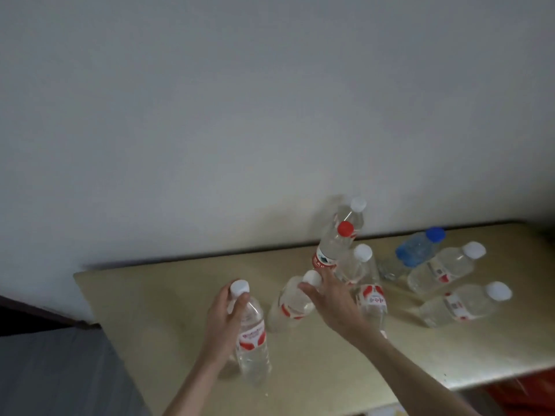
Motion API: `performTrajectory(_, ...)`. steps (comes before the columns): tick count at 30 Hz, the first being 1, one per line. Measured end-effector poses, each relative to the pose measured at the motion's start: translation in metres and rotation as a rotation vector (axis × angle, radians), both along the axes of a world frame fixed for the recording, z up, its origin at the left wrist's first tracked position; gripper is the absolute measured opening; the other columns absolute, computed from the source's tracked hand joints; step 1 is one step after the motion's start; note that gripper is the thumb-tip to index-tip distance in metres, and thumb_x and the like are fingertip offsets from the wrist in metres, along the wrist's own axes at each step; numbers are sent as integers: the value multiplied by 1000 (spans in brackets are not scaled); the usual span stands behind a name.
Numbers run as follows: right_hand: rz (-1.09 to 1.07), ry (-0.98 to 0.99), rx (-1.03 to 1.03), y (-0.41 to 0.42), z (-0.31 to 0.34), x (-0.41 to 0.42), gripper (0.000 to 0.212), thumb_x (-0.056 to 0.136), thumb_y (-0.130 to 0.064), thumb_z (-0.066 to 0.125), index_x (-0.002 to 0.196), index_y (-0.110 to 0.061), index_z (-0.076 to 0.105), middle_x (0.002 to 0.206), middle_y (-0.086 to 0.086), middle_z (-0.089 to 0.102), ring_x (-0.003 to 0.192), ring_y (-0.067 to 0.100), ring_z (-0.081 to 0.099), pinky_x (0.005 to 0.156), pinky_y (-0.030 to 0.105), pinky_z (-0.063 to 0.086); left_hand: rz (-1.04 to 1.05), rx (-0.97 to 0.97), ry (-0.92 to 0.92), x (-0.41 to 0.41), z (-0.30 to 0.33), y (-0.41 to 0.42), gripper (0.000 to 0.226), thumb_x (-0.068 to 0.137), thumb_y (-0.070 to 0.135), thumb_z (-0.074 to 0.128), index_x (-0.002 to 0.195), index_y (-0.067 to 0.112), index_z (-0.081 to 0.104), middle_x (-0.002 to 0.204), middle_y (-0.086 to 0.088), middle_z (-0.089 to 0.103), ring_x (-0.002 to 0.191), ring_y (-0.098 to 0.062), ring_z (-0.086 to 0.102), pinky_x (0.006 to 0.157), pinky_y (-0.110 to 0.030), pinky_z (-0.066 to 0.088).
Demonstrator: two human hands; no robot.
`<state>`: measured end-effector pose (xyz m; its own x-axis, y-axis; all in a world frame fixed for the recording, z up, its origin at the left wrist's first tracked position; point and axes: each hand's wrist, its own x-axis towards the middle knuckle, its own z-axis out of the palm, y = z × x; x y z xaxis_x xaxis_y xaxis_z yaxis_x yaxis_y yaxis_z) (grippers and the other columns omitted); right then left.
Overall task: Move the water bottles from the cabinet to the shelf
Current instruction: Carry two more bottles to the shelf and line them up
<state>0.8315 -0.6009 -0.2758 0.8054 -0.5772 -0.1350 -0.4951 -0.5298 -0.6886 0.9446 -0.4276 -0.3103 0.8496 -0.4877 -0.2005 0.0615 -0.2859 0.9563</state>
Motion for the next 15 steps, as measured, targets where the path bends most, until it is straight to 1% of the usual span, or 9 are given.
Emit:
performTrajectory(2, -58, -25, 25, 20, -9, -14, 71, 73, -76, 36, 100, -12, 49, 86, -1, 55, 78, 16, 55, 71, 31, 46, -60, -56, 52, -5, 2, 6, 17, 85, 37, 59, 96, 25, 59, 90, -5, 67, 82, -17, 66, 63, -14, 50)
performTrajectory(3, -78, -18, 37, 29, -11, -17, 67, 75, -74, 40, 100, -12, 50, 86, -1, 57, 77, 17, 58, 71, 35, 49, -89, -70, 70, -7, 1, 8, 15, 86, 34, 59, 97, 25, 59, 91, -5, 67, 81, -13, 66, 63, -14, 50)
performTrajectory(5, -112, -9, 46, 42, -14, -23, 50, 83, -54, 54, 104, -9, 52, 93, 7, 64, 84, 23, 63, 74, 37, 52, -136, -91, 80, -11, -3, 11, 16, 85, 34, 59, 99, 26, 58, 92, 0, 67, 78, -4, 66, 62, -13, 50)
performTrajectory(6, -130, -17, 34, 47, -16, -25, 42, 85, -42, 58, 105, -6, 52, 97, 11, 65, 88, 26, 63, 75, 35, 52, -149, -89, 66, -12, -5, 12, 17, 84, 37, 60, 98, 28, 57, 93, 2, 66, 80, -4, 65, 64, -14, 50)
performTrajectory(8, -162, -56, -3, 53, -20, -28, 38, 86, -33, 61, 105, -2, 53, 98, 15, 65, 88, 30, 63, 73, 37, 51, -167, -67, 17, -13, -14, 15, 26, 79, 48, 58, 98, 31, 56, 97, 2, 66, 88, -10, 64, 74, -21, 51)
performTrajectory(10, -209, -100, -26, 58, -22, -30, 42, 83, -37, 64, 103, -1, 55, 95, 15, 65, 84, 31, 63, 71, 41, 51, -184, -48, -1, -13, -22, 17, 36, 75, 56, 52, 100, 32, 55, 100, 2, 66, 94, -14, 63, 81, -29, 51)
performTrajectory(11, -237, -125, -20, 60, -24, -30, 46, 81, -43, 63, 102, -3, 55, 93, 14, 65, 82, 29, 62, 70, 41, 51, -187, -50, 0, -14, -24, 17, 36, 76, 57, 51, 101, 32, 55, 101, 2, 66, 94, -13, 63, 81, -29, 51)
performTrajectory(13, -312, -191, 66, 65, -36, -31, 49, 77, -56, 53, 100, -13, 55, 92, 8, 63, 81, 23, 61, 71, 38, 51, -174, -55, 12, -15, -28, 16, 32, 81, 51, 51, 103, 28, 57, 98, 0, 67, 91, -13, 65, 79, -28, 53)
performTrajectory(15, -364, -228, 222, 71, -49, -33, 47, 73, -61, 52, 101, -23, 54, 97, 5, 61, 88, 19, 60, 77, 37, 51, -136, -66, 47, -16, -32, 13, 28, 88, 42, 51, 104, 20, 59, 94, -2, 67, 86, -15, 65, 74, -25, 53)
